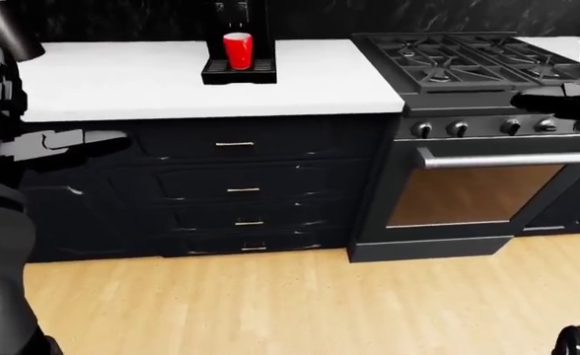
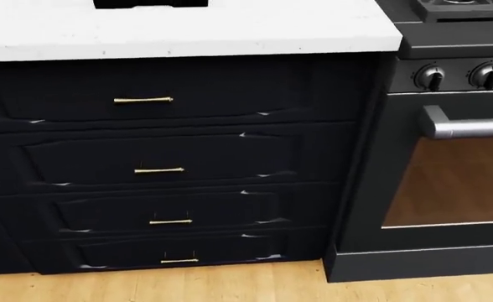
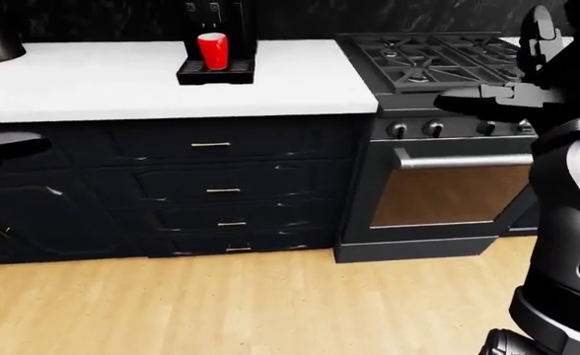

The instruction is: Pick the mug from under the coffee machine dispenser and place it on the counter.

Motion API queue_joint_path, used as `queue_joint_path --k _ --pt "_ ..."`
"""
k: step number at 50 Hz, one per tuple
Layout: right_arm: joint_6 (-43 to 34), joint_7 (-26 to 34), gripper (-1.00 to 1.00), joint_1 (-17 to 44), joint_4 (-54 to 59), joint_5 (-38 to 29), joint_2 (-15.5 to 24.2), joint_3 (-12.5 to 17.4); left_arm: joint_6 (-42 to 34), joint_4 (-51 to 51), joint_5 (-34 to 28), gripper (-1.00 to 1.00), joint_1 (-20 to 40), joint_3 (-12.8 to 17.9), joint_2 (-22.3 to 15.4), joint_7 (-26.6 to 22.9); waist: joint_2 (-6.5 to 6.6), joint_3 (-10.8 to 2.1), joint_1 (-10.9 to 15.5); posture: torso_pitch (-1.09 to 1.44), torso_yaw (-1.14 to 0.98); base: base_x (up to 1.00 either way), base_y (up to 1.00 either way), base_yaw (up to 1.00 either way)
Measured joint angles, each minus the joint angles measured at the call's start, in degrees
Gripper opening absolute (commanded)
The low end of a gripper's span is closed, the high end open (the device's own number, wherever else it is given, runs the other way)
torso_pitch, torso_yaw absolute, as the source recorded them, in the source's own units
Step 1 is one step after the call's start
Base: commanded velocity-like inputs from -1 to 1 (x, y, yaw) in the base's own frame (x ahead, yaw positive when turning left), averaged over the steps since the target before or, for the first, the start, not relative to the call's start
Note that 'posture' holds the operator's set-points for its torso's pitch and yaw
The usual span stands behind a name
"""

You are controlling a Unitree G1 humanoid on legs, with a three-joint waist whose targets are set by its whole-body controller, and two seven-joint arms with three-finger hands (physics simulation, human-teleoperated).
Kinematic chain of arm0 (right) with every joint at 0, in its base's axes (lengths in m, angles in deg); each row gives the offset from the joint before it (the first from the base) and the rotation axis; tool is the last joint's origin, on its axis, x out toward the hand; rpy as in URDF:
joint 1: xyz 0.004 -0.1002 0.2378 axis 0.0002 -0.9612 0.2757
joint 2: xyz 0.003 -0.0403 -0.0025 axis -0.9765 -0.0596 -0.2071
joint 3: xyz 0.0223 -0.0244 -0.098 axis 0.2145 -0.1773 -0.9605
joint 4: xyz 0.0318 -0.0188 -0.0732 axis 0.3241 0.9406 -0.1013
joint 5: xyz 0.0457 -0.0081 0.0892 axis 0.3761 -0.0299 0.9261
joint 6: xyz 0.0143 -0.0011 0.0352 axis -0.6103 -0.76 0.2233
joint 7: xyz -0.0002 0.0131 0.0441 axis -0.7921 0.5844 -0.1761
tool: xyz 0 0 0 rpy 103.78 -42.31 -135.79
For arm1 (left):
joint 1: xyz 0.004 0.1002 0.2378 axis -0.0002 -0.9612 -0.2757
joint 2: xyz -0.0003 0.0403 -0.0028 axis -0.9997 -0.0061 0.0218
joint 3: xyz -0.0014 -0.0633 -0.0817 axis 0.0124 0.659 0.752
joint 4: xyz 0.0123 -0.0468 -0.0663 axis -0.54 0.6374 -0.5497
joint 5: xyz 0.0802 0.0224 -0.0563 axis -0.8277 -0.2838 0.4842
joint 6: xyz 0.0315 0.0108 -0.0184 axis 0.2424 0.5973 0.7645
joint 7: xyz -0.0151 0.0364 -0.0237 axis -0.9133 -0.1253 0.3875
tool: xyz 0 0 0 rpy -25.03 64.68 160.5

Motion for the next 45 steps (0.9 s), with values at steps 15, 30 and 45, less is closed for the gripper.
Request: queue_joint_path --k 15,30,45 --pt "-0.57 -0.64 1.00 0.65 0.70 0.30 0.70 0.65 -0.38 -0.42 1.49 1.00 1.33 -0.33 -1.06 0.37 5.74 -0.37 -2.77 0.00 0.00 0.38 0.00 0.00" --pt "-0.34 -0.43 1.00 -0.06 0.31 0.83 0.65 0.55 -0.38 -0.01 1.43 1.00 0.30 -0.55 -0.19 0.94 -0.32 0.30 -1.16 0.00 0.00 0.31 0.00 0.00" --pt "-1.82 -0.95 1.00 0.02 0.94 1.59 0.22 -0.13 -0.62 0.35 1.86 1.00 0.45 0.13 -0.91 1.05 4.94 -0.06 -1.55 0.00 0.00 0.23 0.05 0.00"
